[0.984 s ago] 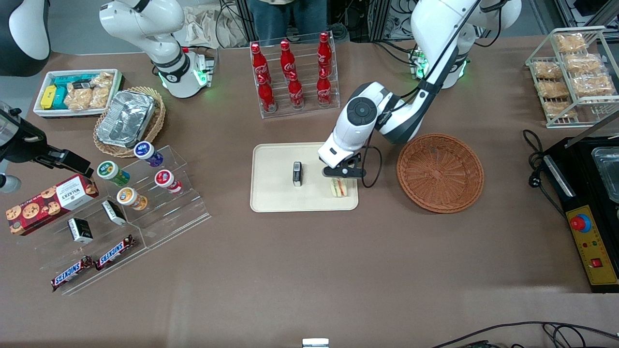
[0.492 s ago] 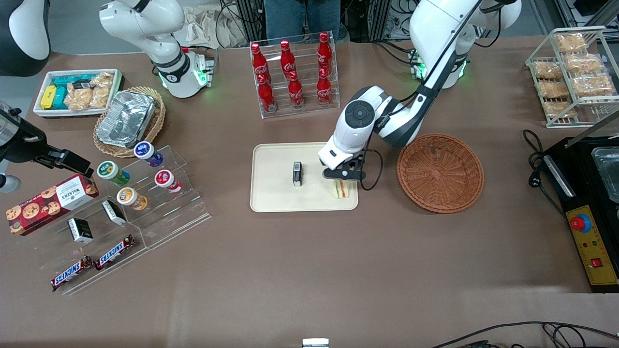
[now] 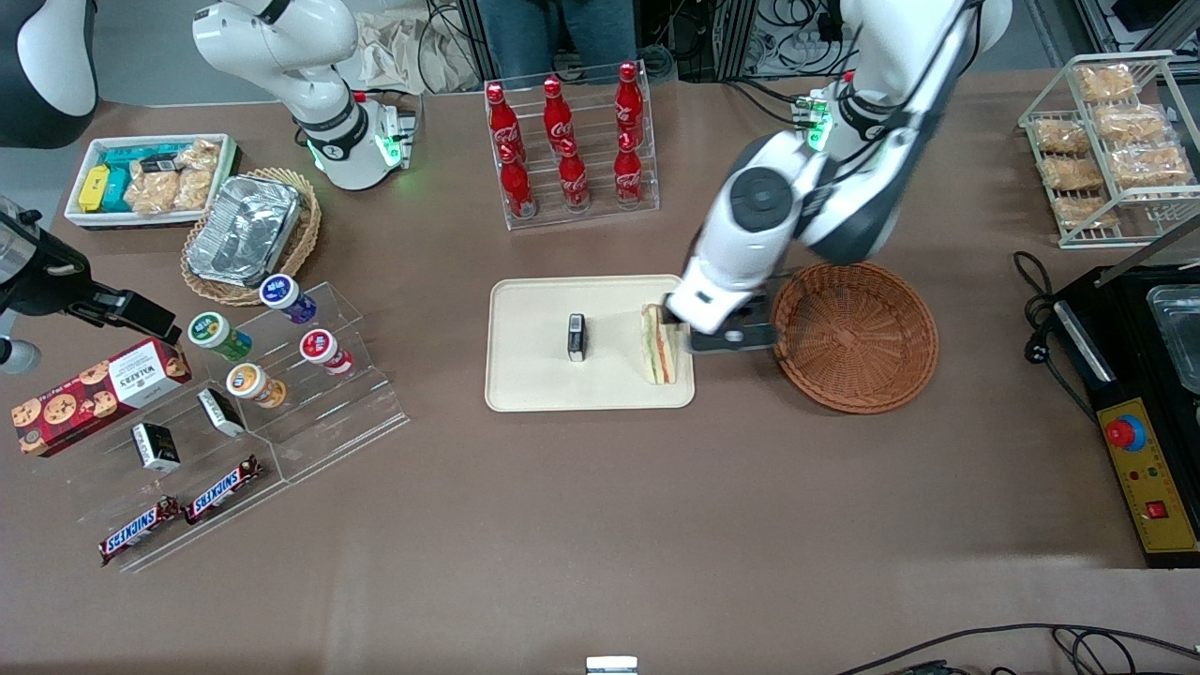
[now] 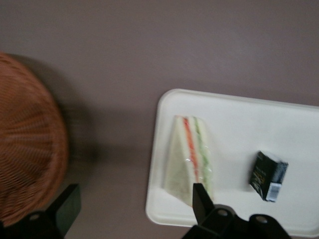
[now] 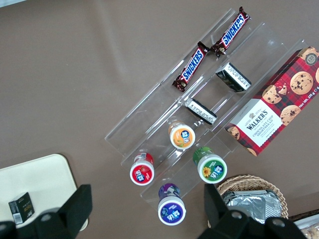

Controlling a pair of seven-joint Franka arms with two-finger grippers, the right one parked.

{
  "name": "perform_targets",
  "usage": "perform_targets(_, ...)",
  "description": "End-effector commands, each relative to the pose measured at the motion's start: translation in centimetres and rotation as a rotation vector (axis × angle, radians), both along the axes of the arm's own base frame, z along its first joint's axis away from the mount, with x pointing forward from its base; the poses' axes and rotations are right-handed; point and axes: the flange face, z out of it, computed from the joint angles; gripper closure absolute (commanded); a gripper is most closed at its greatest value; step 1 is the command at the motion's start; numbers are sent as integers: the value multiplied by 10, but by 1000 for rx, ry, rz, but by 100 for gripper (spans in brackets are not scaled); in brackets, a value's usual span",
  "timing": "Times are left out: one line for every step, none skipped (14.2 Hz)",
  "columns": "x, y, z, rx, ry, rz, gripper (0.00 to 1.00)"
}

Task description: Place sandwich from basket to tray

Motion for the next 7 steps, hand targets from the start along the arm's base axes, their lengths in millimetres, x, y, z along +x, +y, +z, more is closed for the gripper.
perform_targets(15, 27, 50, 85, 45, 75, 1)
perform_targets(26, 48, 61, 101, 59, 109, 1)
perform_targets(35, 70, 77, 105, 53, 131, 1)
perform_targets(39, 89, 94, 103, 36, 100, 1)
perform_targets(44, 116, 108, 96, 29, 56, 1)
perform_targets(48, 141, 119, 92, 24, 22, 1)
perform_targets(54, 164, 122, 96, 21, 11, 1)
